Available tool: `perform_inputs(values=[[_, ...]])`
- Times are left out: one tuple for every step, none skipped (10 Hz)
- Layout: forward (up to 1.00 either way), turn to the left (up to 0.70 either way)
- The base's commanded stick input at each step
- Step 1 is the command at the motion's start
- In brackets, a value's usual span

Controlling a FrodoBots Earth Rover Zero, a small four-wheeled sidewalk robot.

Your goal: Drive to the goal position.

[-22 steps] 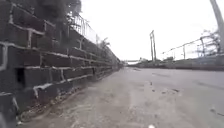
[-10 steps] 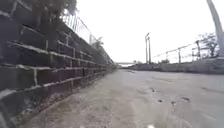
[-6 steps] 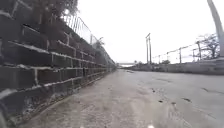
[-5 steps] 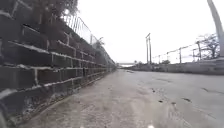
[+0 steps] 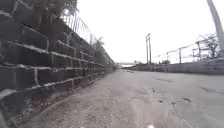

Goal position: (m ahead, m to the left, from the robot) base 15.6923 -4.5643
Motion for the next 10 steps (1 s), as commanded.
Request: perform_inputs(values=[[0.70,0.00],[0.70,0.00],[0.70,0.00],[0.70,0.00],[0.70,0.00],[0.70,0.00],[0.70,0.00],[0.70,0.00],[0.70,0.00],[0.70,0.00]])
